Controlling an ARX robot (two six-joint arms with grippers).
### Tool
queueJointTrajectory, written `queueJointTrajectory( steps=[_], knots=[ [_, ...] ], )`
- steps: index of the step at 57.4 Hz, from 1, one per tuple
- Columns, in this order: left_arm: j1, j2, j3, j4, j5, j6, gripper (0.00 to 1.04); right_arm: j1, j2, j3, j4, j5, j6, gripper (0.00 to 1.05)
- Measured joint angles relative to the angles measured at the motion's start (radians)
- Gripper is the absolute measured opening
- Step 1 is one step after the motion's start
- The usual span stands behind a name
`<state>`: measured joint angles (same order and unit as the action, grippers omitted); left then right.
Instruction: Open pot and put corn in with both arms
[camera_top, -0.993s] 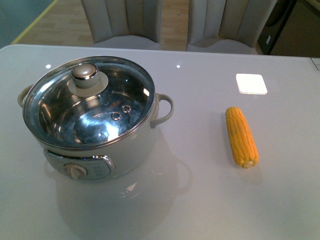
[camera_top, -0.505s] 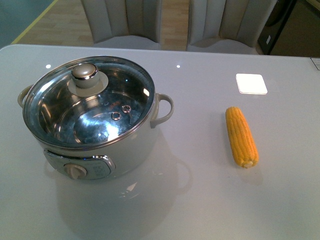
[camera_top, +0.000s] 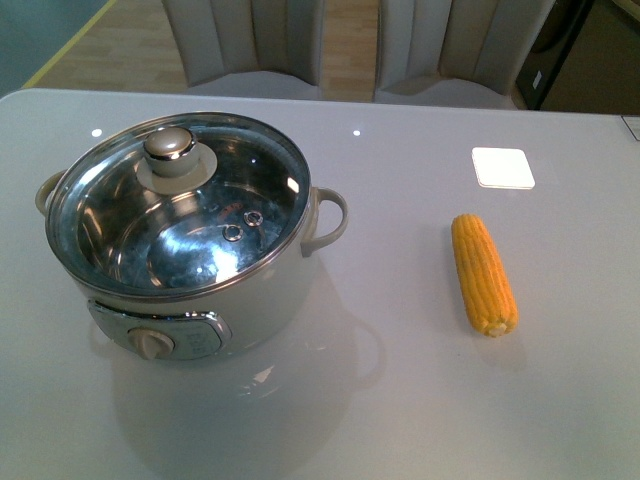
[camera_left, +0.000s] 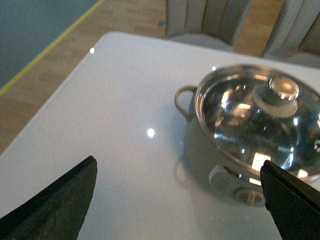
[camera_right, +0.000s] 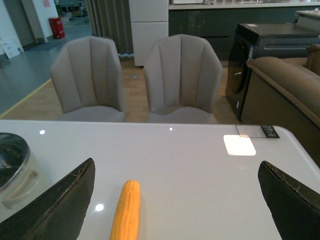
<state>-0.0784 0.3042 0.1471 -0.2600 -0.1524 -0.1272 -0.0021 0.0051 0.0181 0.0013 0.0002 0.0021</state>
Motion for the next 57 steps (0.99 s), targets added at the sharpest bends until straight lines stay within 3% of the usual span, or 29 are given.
queueJointTrajectory(
  steps=[10, 28, 57],
  knots=[
    [0.011, 0.198, 0.060, 0.197, 0.037, -0.002, 0.98, 0.000, 0.000, 0.000, 0.000, 0.000, 0.000, 0.96],
    [-0.018, 0.871, 0.218, 0.742, 0.140, 0.076, 0.98, 0.000, 0.000, 0.000, 0.000, 0.000, 0.000, 0.96],
    [-0.106, 1.452, 0.518, 0.973, 0.217, 0.144, 0.98, 0.000, 0.000, 0.000, 0.000, 0.000, 0.000, 0.96]
  ],
)
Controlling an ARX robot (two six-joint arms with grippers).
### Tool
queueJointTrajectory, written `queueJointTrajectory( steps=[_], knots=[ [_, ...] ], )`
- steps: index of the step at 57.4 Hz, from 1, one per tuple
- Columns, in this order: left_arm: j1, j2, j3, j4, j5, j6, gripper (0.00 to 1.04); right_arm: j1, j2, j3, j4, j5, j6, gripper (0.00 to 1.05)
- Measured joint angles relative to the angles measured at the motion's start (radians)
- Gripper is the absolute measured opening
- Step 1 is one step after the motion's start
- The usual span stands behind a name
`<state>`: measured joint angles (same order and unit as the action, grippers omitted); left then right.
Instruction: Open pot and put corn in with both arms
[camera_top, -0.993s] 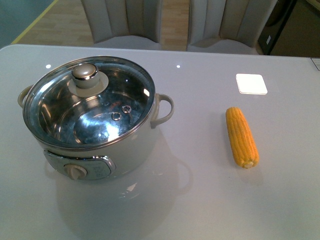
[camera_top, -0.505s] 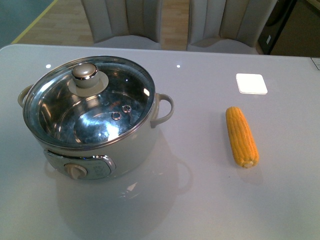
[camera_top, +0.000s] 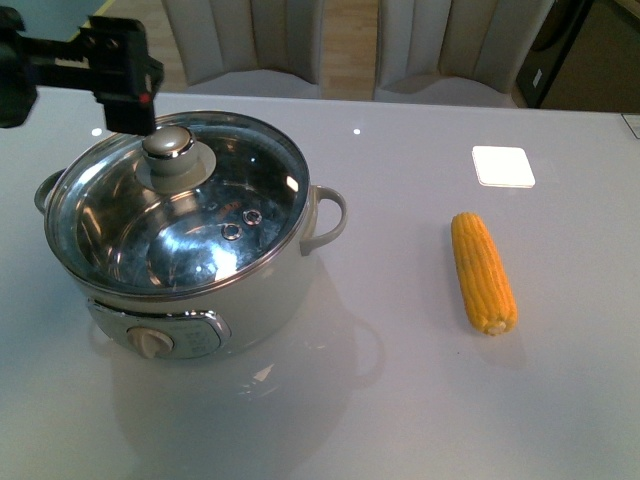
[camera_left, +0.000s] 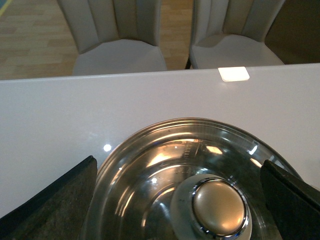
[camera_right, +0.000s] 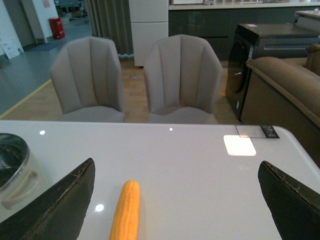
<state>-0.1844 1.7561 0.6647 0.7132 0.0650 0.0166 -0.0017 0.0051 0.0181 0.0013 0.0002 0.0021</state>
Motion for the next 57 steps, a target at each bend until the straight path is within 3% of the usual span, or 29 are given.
queueJointTrajectory(
  steps=[29, 50, 57],
  knots=[
    [-0.060, 0.290, 0.145, 0.113, -0.012, 0.004, 0.98, 0.000, 0.000, 0.000, 0.000, 0.000, 0.000, 0.96],
    [-0.077, 0.335, 0.150, 0.134, -0.032, -0.019, 0.98, 0.000, 0.000, 0.000, 0.000, 0.000, 0.000, 0.96],
    [-0.078, 0.339, 0.150, 0.139, -0.039, -0.023, 0.81, 0.000, 0.000, 0.000, 0.000, 0.000, 0.000, 0.96]
  ],
)
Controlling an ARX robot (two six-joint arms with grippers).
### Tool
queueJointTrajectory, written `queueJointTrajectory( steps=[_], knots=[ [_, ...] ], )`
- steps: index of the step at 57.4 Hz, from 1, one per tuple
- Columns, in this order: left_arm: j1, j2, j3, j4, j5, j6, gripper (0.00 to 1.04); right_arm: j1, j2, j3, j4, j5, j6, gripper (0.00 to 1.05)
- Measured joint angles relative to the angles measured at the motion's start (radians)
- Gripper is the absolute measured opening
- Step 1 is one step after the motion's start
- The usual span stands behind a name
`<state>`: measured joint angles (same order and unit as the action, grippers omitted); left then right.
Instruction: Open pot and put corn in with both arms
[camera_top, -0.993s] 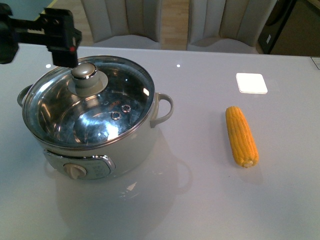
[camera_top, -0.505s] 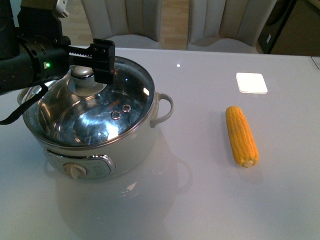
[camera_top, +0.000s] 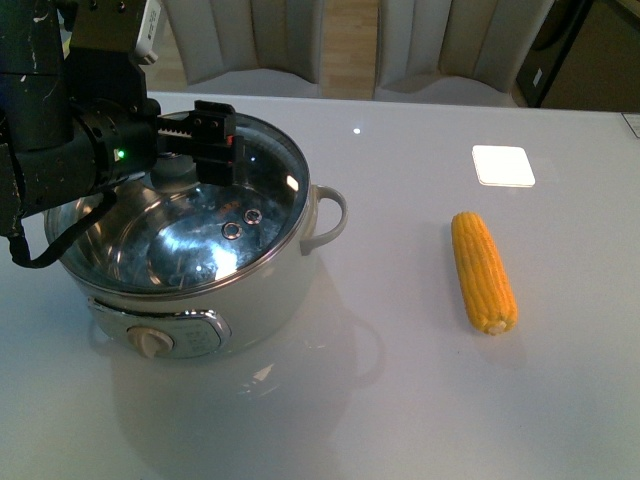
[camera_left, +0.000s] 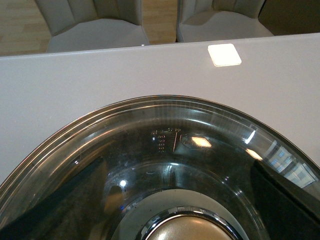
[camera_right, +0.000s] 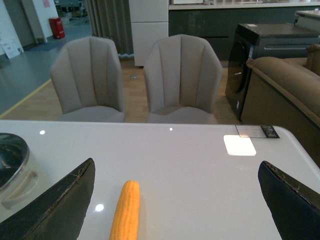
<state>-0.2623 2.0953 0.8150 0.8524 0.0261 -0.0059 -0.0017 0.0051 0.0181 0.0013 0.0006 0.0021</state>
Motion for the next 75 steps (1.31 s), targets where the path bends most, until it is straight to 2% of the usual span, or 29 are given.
queueJointTrajectory(
  steps=[4, 13, 42, 75],
  knots=[
    [-0.003, 0.003, 0.000, 0.005, -0.008, -0.003, 0.65, 0.000, 0.000, 0.000, 0.000, 0.000, 0.000, 0.96],
    [-0.010, 0.011, 0.000, 0.012, -0.022, -0.008, 0.42, 0.000, 0.000, 0.000, 0.000, 0.000, 0.000, 0.96],
    [-0.031, 0.013, 0.003, 0.017, -0.072, -0.016, 0.41, 0.000, 0.000, 0.000, 0.000, 0.000, 0.000, 0.96],
    [-0.018, -0.060, 0.027, -0.071, -0.086, 0.018, 0.41, 0.000, 0.000, 0.000, 0.000, 0.000, 0.000, 0.96]
  ],
)
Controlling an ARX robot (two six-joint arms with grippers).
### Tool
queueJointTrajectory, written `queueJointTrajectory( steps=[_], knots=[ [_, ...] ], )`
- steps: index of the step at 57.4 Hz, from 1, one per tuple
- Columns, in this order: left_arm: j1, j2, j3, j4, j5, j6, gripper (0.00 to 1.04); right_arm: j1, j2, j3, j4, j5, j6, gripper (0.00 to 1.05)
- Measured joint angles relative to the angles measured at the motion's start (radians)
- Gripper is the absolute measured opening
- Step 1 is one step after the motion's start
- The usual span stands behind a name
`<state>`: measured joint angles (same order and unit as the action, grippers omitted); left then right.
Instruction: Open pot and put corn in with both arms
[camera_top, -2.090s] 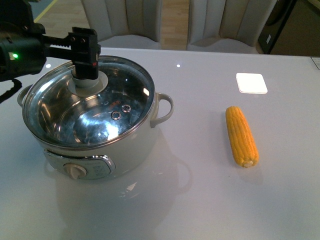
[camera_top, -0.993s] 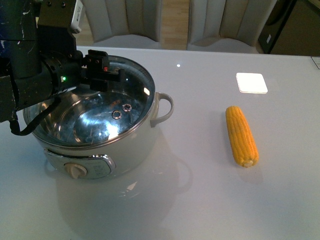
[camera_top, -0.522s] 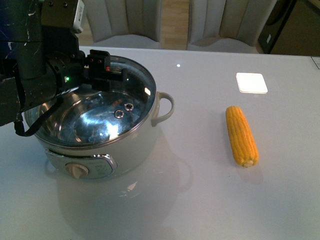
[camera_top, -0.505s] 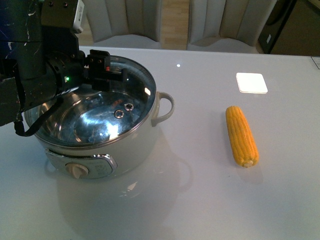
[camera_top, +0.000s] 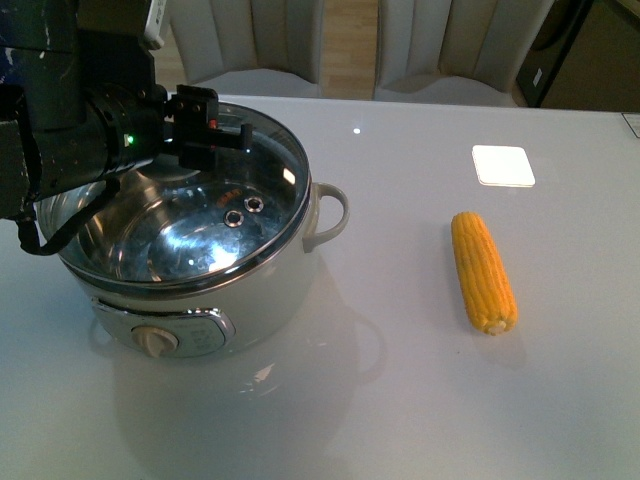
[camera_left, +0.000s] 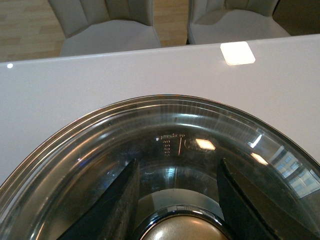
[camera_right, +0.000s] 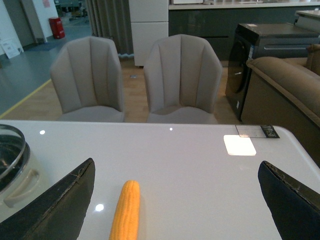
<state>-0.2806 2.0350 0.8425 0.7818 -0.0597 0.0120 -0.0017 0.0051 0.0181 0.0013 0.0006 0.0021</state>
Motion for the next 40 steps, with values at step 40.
queueJointTrajectory(
  steps=[40],
  knots=[
    [0.256, -0.206, -0.117, -0.015, 0.050, 0.043, 0.41, 0.000, 0.000, 0.000, 0.000, 0.000, 0.000, 0.96]
  ],
)
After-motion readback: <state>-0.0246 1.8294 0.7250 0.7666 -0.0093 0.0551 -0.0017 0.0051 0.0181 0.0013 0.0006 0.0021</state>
